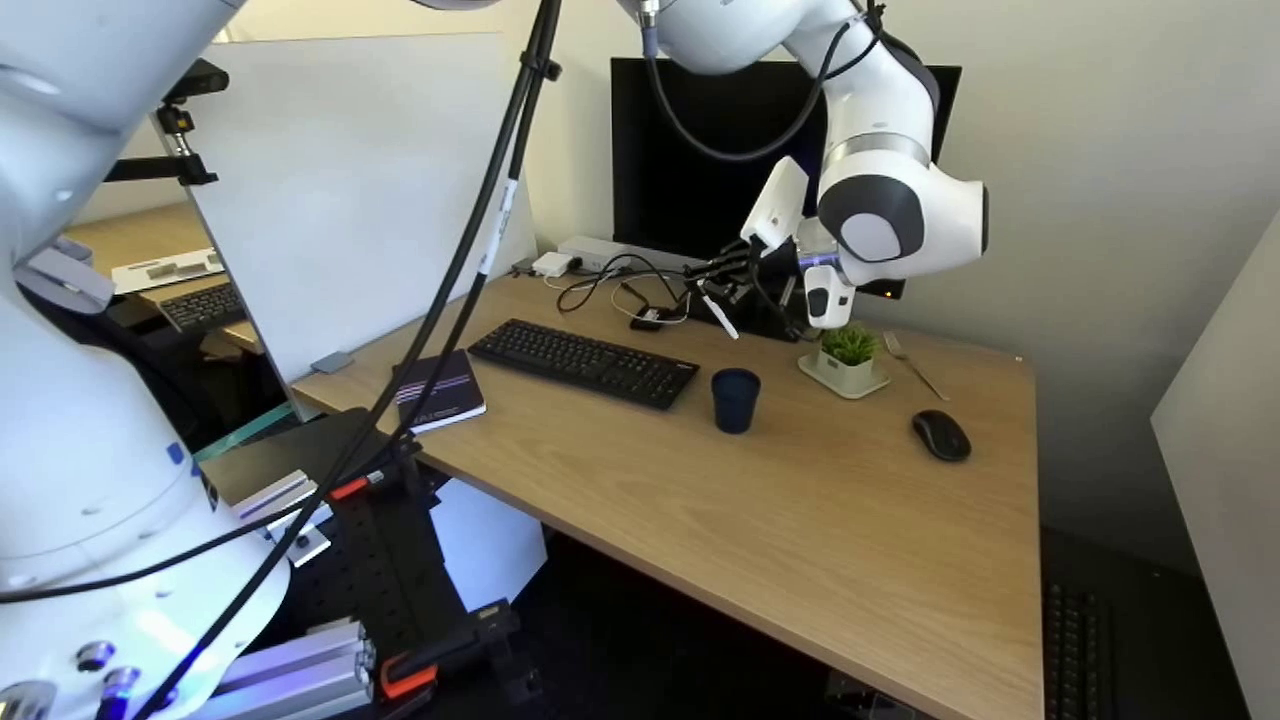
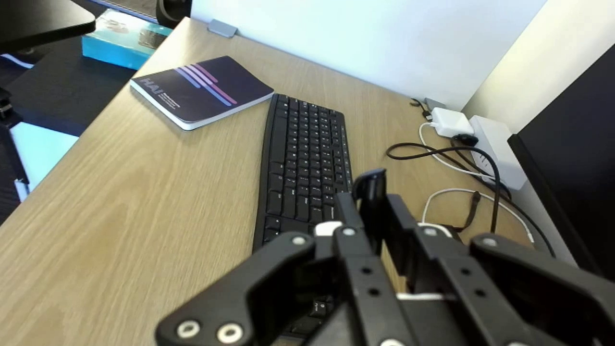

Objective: Put the marker in the cup

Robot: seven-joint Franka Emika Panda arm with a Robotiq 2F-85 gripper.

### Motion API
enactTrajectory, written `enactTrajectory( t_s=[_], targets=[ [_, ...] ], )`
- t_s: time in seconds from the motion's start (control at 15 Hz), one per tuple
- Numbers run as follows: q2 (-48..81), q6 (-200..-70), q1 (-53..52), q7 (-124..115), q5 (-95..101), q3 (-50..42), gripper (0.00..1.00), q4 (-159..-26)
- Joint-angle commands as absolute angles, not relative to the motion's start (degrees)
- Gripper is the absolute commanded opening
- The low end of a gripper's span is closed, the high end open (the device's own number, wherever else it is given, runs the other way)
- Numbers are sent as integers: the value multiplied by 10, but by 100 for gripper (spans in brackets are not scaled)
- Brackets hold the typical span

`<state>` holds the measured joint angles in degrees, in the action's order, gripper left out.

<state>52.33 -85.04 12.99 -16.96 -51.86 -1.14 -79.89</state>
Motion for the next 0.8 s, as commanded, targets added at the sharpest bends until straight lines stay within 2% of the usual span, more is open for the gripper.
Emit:
enactTrajectory(
  t_s=[0.0, 0.73],
  targets=[
    [537, -829, 131, -185, -544, -15, 5, -784],
    [563, -819, 134, -195, -555, -21, 5, -788]
  ],
)
